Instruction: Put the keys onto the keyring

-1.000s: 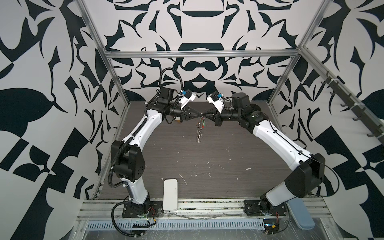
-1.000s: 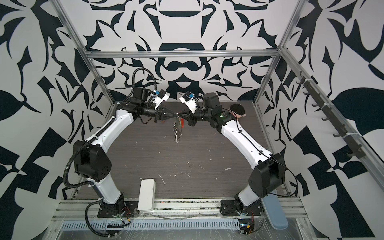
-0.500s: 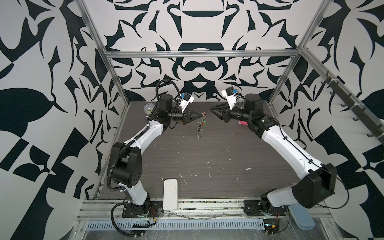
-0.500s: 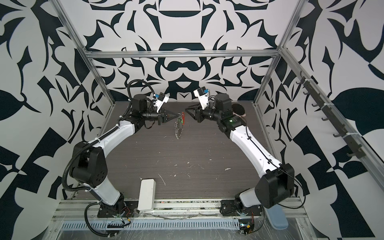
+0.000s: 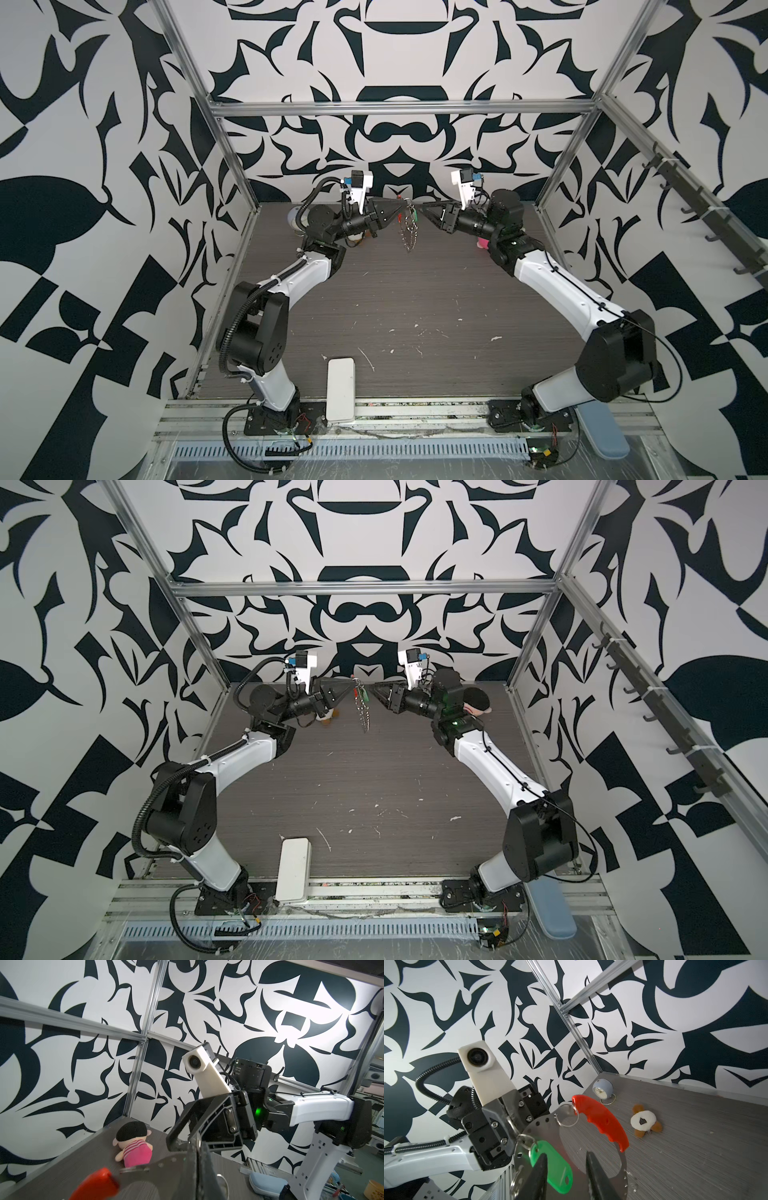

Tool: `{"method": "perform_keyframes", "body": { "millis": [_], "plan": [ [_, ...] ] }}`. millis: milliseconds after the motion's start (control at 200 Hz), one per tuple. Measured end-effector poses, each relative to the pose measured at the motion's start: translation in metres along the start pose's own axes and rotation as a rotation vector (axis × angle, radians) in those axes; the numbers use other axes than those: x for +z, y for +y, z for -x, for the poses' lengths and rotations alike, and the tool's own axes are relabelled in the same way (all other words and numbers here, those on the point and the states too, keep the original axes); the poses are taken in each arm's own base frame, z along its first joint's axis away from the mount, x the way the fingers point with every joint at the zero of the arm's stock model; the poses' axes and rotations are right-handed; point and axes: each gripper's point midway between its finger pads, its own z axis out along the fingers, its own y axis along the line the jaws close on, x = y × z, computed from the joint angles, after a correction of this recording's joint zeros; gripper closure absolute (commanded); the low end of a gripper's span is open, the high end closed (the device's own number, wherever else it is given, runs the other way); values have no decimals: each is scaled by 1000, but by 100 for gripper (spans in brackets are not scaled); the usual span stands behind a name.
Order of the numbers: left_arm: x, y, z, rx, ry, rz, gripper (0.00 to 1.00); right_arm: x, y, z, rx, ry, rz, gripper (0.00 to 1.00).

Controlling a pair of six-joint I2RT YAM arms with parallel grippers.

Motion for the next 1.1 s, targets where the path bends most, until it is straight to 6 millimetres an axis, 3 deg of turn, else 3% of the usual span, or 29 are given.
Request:
{"method": "perform_keyframes", "body": {
  "millis": [140, 340, 480, 685, 885, 1100],
  "plan": [
    [-1, -3, 4, -1, -25, -4, 100, 3, 12, 3, -6, -11, 42, 64],
    [-1, -5, 12, 1, -59, -8, 100, 15, 35, -11, -20, 24, 110, 63],
    [-1, -7, 16, -2, -72, -14, 100, 20, 36, -18, -23, 40, 122, 63],
    [-2, -8, 16, -22, -84, -23, 100, 27, 28, -18, -44, 45, 116, 74],
    [-2, -7, 18, -29, -95, -21, 100, 28, 32, -14, -95, 54, 118, 100],
    [-2, -7, 21, -22, -111, -17, 100, 31, 37, -19, -132, 94, 112, 100]
  ]
}}
